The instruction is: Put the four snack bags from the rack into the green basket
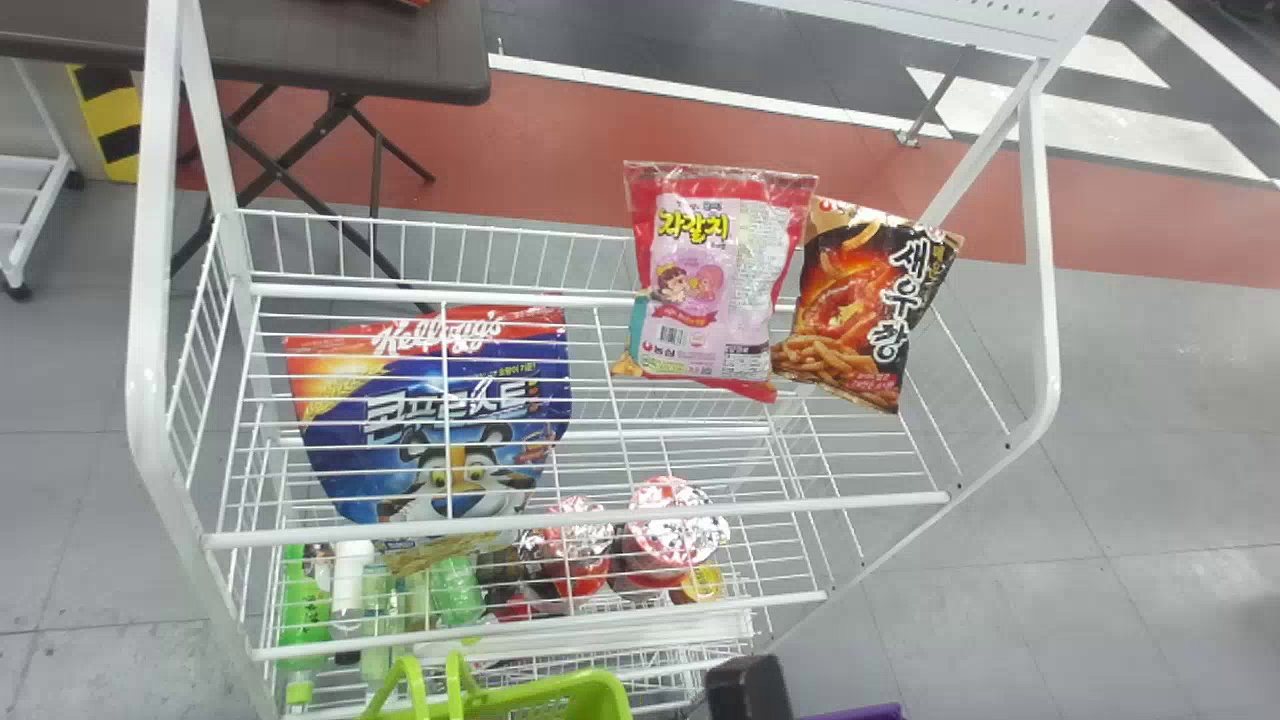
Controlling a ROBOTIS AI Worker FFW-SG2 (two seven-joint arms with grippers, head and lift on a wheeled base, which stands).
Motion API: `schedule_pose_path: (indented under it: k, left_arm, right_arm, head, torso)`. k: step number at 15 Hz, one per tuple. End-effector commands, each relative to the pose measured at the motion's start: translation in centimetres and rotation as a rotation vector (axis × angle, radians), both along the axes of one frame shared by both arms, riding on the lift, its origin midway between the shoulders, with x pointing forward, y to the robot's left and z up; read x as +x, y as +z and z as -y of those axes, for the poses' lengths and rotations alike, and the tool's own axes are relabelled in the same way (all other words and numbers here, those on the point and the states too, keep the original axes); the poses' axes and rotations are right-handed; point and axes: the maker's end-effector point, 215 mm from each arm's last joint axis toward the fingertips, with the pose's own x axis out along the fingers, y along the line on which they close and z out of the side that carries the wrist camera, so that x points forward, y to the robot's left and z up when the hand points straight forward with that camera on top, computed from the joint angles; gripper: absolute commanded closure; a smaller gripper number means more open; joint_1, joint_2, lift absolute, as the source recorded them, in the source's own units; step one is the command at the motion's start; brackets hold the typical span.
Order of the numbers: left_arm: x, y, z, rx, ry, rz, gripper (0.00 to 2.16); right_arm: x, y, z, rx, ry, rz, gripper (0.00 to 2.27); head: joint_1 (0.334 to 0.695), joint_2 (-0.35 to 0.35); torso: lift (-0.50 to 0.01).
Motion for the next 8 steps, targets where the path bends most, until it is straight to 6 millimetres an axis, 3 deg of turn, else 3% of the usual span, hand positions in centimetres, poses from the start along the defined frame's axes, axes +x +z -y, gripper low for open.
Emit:
schedule_pose_path:
  k: [1, 3, 8]
  left_arm:
    - [0.0, 0.0, 0.0, 0.001, -0.002, -0.001, 1.9]
    - [0.0, 0.1, 0.1, 0.0, -0.003, 0.0, 1.9]
    - [-0.2, 0.0, 0.5, 0.001, -0.014, 0.0, 1.9]
  right_arm:
    - [1.4, 1.0, 1.5, -0.002, -0.041, 0.031, 0.07]
    - [4.8, 2.8, 3.5, -0.025, -0.097, 0.14, 0.07]
    - [20.9, 13.2, 11.3, -0.202, -0.335, 0.777, 0.07]
  head:
    - [0.695, -0.35]
    - [0.695, -0.35]
    - [0.695, -0.35]
  torso:
    - [-0.006]
    - [-0.006]
    - [-0.006]
